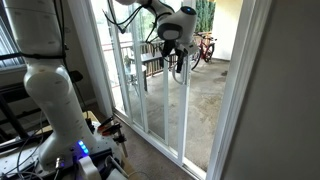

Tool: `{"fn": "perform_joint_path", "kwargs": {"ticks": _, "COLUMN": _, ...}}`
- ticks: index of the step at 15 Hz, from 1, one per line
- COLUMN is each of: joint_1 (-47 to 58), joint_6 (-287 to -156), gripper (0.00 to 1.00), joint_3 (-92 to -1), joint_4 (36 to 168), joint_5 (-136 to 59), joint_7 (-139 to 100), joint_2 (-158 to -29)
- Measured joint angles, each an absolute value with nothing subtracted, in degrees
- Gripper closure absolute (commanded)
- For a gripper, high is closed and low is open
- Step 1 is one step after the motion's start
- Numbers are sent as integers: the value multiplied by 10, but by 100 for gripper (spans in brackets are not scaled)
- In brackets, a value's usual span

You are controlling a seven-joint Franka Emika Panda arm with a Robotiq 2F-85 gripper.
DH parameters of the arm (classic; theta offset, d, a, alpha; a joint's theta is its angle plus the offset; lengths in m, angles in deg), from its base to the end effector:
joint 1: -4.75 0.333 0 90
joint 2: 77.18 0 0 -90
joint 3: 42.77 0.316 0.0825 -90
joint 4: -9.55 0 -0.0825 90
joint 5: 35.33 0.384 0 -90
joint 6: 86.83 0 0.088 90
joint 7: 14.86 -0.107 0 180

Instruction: Slide the glass door to the right.

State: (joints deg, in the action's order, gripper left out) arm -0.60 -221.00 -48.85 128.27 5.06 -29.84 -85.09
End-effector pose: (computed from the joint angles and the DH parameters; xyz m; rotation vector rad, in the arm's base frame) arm 0.5766 -0.1051 0.3805 -2.3394 1.1692 -0.1508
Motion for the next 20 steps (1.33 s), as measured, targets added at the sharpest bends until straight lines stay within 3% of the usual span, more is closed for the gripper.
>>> {"fn": "perform_joint_path", "kwargs": {"ticks": 16, "joint_1": -82, "joint_6": -2205, "gripper": 0, "joint_3": -558, "joint_4": 1235, "joint_5": 115, "joint_7": -318, "joint_2": -892}}
{"fn": "perform_joint_path", "kwargs": {"ticks": 20, "joint_1": -82, "joint_6": -2178, "gripper": 0, "joint_3": -554, "joint_4": 1280, "joint_5": 87, "joint_7": -285, "joint_2": -890}}
